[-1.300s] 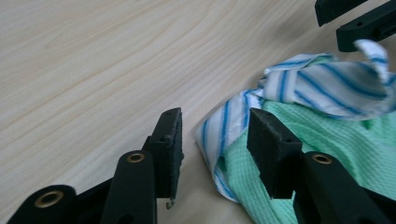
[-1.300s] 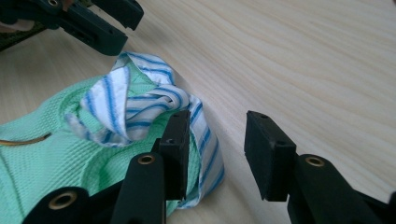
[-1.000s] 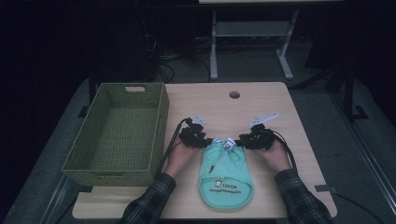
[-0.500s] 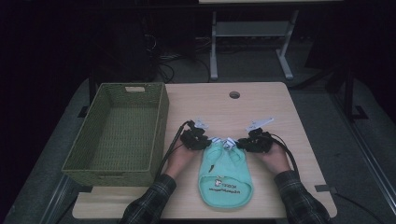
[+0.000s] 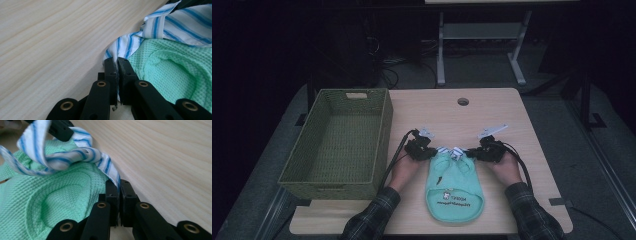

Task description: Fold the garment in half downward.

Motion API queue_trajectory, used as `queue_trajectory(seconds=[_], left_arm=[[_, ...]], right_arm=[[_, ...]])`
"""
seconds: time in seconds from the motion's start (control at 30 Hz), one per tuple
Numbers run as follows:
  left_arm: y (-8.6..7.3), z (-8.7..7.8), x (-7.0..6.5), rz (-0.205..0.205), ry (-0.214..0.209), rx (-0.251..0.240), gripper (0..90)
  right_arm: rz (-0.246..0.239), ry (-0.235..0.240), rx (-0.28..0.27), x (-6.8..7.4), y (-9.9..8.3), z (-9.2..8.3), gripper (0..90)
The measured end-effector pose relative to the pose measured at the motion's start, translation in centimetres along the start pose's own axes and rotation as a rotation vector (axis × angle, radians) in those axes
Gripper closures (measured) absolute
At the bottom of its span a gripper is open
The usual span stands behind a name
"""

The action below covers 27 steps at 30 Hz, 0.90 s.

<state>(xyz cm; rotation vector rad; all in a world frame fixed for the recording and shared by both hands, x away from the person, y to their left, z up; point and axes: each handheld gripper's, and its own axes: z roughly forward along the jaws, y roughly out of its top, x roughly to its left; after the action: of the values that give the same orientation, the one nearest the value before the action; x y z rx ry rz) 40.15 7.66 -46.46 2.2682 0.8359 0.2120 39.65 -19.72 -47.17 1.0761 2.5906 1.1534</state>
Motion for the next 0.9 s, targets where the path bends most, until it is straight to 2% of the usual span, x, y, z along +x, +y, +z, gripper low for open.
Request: queue_trajectory(seconds=[0.13,0.2,0.33,0.6,0.7,0.77,0.83,0.87,0.9], left_arm=[[0.2,-0.3,0.0,0.016,0.009,-0.017,86.7],[0.3,-0.7,-0.1,0.001,0.015,-0.04,86.8],[0.6,-1.5,-0.2,0.027,0.036,-0.066,86.8],[1.3,-3.0,-0.7,0.05,0.057,-0.124,86.8],[1.5,-3.5,-0.9,0.058,0.059,-0.144,86.8],[1.7,-3.9,-1.1,0.064,0.065,-0.159,86.8],[1.9,-4.5,-1.2,0.085,0.089,-0.174,89.2],[2.0,-4.8,-1.1,0.084,0.082,-0.184,89.2],[2.0,-5.0,-1.0,0.061,0.068,-0.195,89.2]], right_arm=[[0.003,-0.008,-0.013,-0.3,0.2,-0.3,86.9],[0.001,-0.009,-0.024,-0.3,0.4,-0.6,86.9],[-0.007,-0.018,-0.06,-0.2,0.7,-1.2,86.9],[-0.018,-0.034,-0.111,0.3,1.3,-2.5,87.0],[-0.046,-0.045,-0.132,0.4,1.4,-3.1,86.9],[-0.039,-0.046,-0.147,0.7,1.6,-3.6,86.9],[-0.044,-0.056,-0.165,0.8,1.6,-4.0,86.9],[-0.055,-0.073,-0.17,0.8,1.7,-4.3,86.9],[-0.048,-0.061,-0.184,0.7,1.7,-4.6,86.9]])
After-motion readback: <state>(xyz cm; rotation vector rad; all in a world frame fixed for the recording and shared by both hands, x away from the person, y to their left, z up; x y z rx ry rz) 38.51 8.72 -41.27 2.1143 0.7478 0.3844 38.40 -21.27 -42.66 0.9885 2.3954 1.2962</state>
